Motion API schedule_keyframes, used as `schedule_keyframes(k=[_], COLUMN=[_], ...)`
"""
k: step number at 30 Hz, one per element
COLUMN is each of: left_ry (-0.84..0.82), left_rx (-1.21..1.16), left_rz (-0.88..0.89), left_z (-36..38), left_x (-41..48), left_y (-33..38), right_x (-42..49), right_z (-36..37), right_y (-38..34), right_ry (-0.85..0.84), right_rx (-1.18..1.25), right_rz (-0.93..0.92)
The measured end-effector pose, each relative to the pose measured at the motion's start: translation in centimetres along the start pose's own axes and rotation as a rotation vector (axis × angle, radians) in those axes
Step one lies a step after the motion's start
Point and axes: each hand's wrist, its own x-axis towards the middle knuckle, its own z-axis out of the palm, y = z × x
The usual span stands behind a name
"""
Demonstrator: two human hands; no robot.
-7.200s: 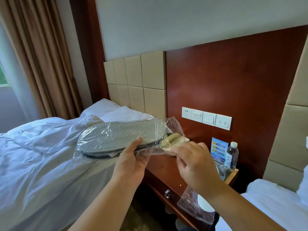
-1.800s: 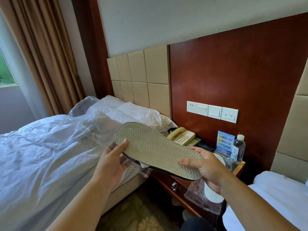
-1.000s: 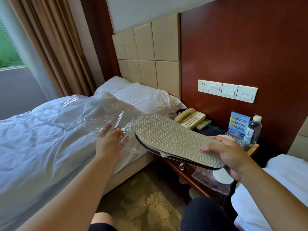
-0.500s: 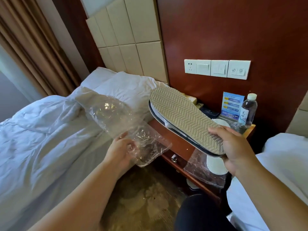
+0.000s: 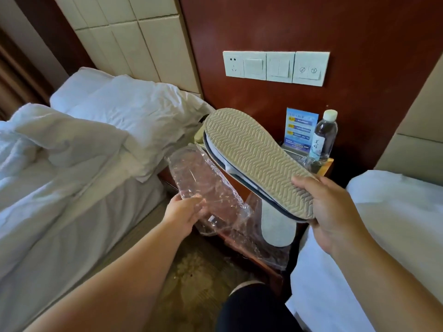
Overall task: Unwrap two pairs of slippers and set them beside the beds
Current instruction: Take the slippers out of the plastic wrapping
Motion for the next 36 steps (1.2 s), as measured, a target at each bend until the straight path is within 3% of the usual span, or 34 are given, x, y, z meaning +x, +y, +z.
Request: schedule_keyframes(k=[4, 8, 18, 24, 31, 36], left_ry=[-0.103, -0.069, -0.087, -0.231, -0.526, -0.569], left_rx=[0.103, 0.177, 0.221, 0.120, 0.095, 0.097], left_rz=[-0.078, -0.114, 0.116, 0.189, 0.274, 0.394], left_z=[0.5, -0.1, 0.3, 2.1, 1.6, 0.4], left_x=[1.5, 2.2, -1.6, -6.7, -14.4, -19.1], left_y=[-0.8, -1.4, 1.6, 4.9, 8.6, 9.7], right_x=[0.8, 1.3, 1.2, -0.4, -4.6, -8.1], right_z=[-0.1, 0.2, 2.7, 4.8, 8.2, 11.0], right_y=[0.8, 1.7, 3.2, 2.6, -0.2, -1.5], right_ry=[0.006, 0.016, -0.041, -0.087, -0.266, -0.421], right_rx=[-0.009, -0.004, -0.083, -0.154, -0.270, -0.383], right_rz=[0.016, 0.020, -0.010, -0.084, -0.217, -0.292])
